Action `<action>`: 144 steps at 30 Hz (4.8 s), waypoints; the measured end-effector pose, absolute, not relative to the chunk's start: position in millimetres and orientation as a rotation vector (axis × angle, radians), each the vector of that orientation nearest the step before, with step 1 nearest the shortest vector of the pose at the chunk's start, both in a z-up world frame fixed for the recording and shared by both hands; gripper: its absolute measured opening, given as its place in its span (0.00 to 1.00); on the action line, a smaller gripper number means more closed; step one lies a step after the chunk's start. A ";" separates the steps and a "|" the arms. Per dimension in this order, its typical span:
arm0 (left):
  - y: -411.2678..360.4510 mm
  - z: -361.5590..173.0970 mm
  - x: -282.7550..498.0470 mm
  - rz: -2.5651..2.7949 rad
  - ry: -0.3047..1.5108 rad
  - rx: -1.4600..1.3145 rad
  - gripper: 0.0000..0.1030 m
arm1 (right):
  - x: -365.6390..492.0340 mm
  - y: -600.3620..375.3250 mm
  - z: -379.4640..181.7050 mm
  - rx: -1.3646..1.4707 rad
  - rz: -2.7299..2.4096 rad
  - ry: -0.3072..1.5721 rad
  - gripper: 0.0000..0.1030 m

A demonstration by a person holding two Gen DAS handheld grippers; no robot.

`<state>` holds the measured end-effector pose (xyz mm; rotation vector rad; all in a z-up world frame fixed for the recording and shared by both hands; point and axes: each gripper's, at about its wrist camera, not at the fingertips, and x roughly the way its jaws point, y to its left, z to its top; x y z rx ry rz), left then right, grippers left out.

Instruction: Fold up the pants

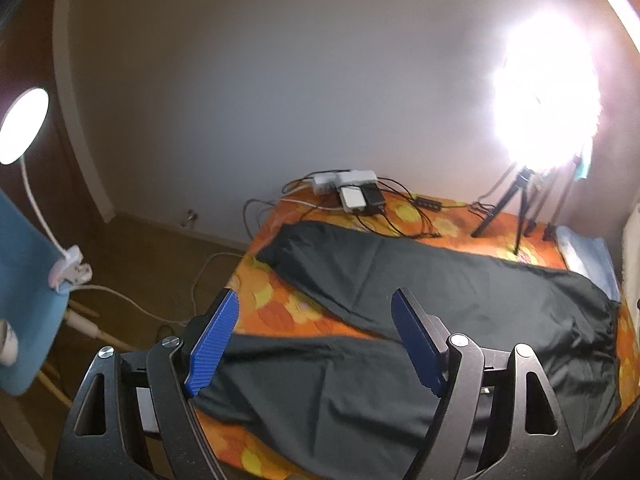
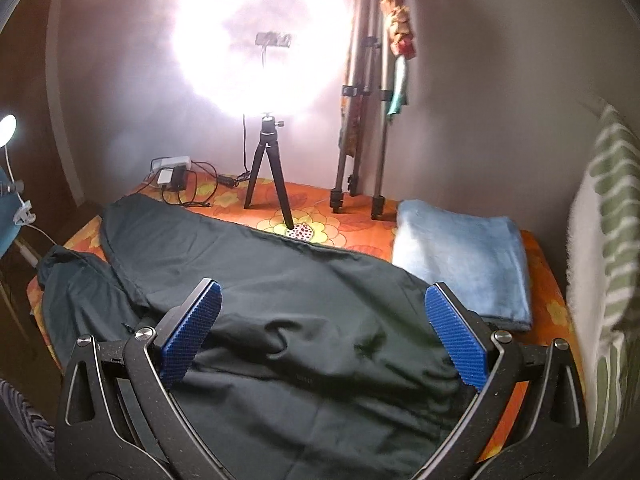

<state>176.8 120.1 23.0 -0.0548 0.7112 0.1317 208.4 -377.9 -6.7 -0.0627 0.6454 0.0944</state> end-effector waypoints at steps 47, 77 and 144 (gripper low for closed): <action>174.6 -174.0 470.7 0.262 1.110 -0.148 0.69 | 457.4 -359.8 -161.6 -0.140 0.376 1.038 0.93; 164.3 -152.9 454.5 0.125 1.004 -0.147 0.01 | 455.0 -329.5 -157.2 -0.180 0.467 1.068 0.04; 170.4 -153.0 308.6 0.248 1.012 -0.243 0.03 | 221.6 -289.1 -118.6 -0.195 0.485 1.029 0.03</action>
